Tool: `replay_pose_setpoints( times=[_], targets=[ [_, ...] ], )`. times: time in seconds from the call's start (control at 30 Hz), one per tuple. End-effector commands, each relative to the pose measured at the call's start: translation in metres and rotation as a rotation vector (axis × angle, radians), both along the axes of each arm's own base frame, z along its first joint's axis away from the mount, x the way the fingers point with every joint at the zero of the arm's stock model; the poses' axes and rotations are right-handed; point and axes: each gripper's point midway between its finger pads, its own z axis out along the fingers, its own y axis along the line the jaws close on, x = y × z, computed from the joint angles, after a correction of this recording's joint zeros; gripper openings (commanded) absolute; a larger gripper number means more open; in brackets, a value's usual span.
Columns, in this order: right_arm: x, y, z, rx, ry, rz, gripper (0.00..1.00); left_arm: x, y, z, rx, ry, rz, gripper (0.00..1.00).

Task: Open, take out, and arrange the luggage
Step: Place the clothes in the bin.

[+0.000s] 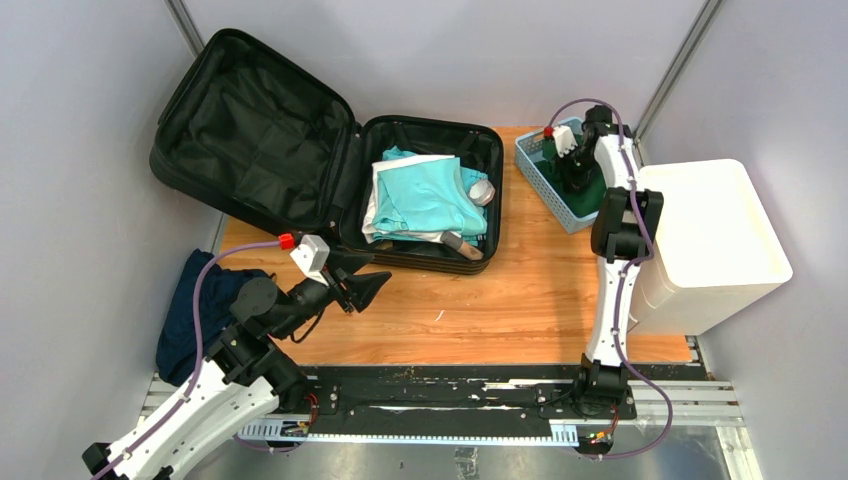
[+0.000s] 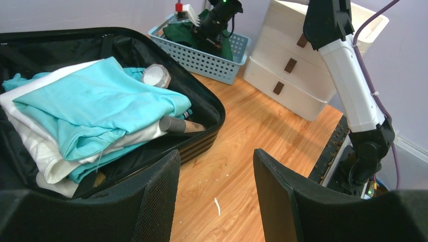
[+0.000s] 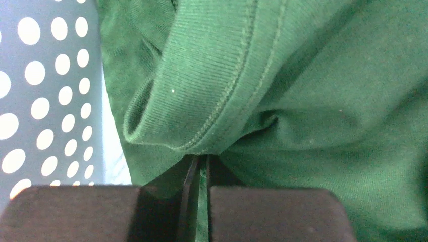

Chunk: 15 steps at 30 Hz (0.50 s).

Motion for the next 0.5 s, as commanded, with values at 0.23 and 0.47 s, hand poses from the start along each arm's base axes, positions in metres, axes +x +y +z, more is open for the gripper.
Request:
replay_pose_setpoints(
  times=[0.23,0.47],
  targets=[
    [-0.034,0.058,0.06,0.385,0.078,-0.034,0.0,-0.001,-0.005,0.005,-0.015,-0.019,-0.022,0.59],
    [-0.027,0.082,0.109,0.602,0.057,-0.106,0.0,-0.003,-0.005,0.005,-0.014,-0.021,-0.031,0.59]
  ],
)
